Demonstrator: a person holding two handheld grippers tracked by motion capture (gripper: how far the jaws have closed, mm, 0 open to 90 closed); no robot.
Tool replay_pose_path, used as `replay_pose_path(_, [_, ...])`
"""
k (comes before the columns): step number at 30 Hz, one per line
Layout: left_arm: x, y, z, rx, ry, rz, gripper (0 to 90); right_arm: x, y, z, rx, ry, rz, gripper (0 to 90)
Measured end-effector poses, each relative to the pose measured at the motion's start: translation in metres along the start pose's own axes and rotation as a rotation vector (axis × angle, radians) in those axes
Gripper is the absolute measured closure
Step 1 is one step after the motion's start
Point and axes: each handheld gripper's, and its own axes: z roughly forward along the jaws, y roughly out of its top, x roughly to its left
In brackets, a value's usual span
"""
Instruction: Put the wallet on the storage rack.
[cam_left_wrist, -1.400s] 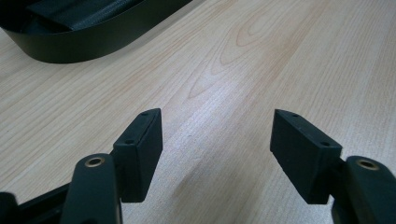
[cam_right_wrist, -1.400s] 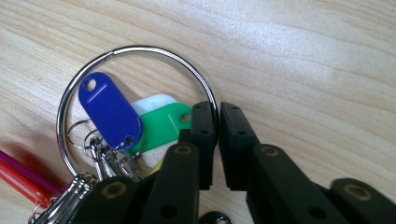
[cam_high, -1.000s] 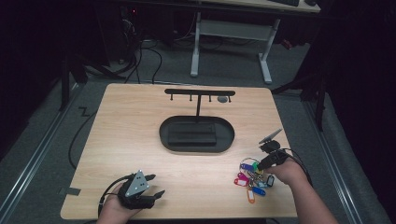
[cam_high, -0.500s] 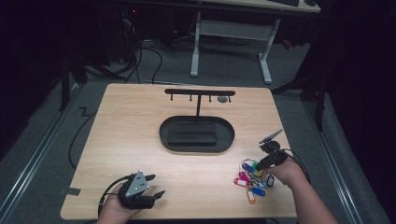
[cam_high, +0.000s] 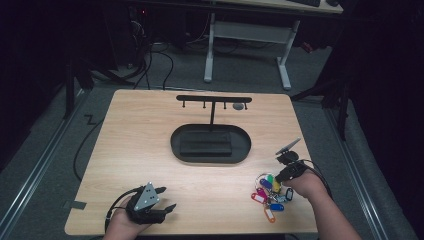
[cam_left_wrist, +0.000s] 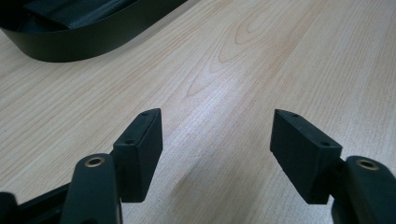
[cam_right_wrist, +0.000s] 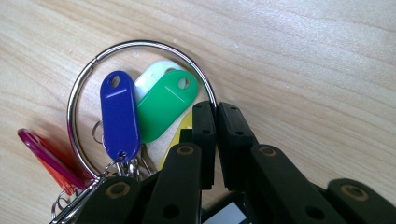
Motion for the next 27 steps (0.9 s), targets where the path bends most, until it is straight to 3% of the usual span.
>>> replay_pose_path(10, [-0.001,0.000,0.000,0.003,-0.005,0.006,34.9,0.007,0.002,-0.037,-0.045,0.002,-0.039,87.0])
replay_pose_path(27, [-0.001,0.001,0.000,-0.004,-0.005,0.006,34.9,0.028,0.007,-0.081,-0.051,0.001,-0.134,87.7])
